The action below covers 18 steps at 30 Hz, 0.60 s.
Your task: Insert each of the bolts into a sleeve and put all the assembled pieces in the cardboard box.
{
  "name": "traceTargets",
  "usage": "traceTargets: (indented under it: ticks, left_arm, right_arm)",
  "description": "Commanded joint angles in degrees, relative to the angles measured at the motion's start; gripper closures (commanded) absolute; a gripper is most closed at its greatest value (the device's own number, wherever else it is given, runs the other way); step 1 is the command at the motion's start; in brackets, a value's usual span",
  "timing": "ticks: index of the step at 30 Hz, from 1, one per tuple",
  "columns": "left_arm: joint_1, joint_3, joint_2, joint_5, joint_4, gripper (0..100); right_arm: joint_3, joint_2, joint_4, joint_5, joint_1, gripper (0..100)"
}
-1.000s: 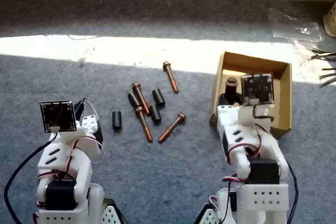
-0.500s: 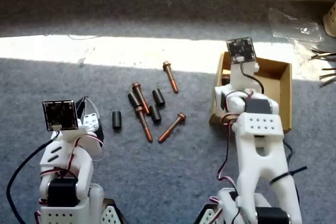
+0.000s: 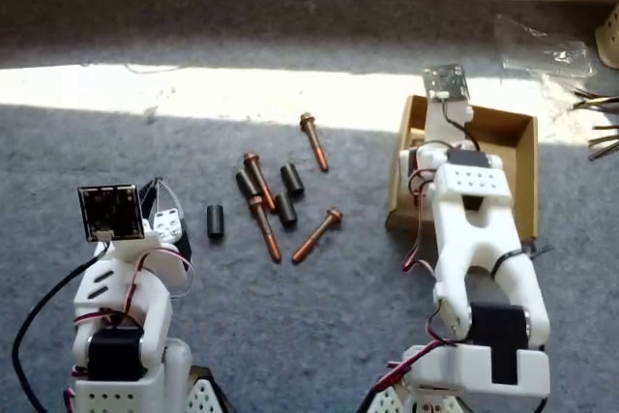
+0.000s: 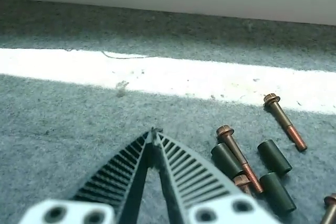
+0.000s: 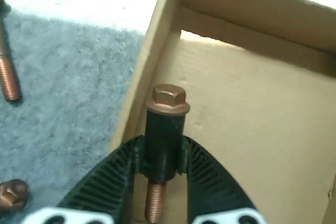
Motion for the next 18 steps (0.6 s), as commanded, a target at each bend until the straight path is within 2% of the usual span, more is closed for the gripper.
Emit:
traceTargets:
  ticks: [1,12,18]
  left_arm:
    - [-0.75,-0.40,0.40,-0.18,-1.49,100]
    - [-0.57,-0.40,0.40,-0.18,-1.49,100]
    - [-0.48,-0.40,0.40,-0.18,-1.49,100]
  right_arm:
    - [-4.62,1.89,-1.71,-0.53,0.57,98.9]
    - [-7.96,7.52,-1.71,-0.44,0.57,98.8]
    - [-7.87,7.60,-1.71,-0.18,0.66,89.8]
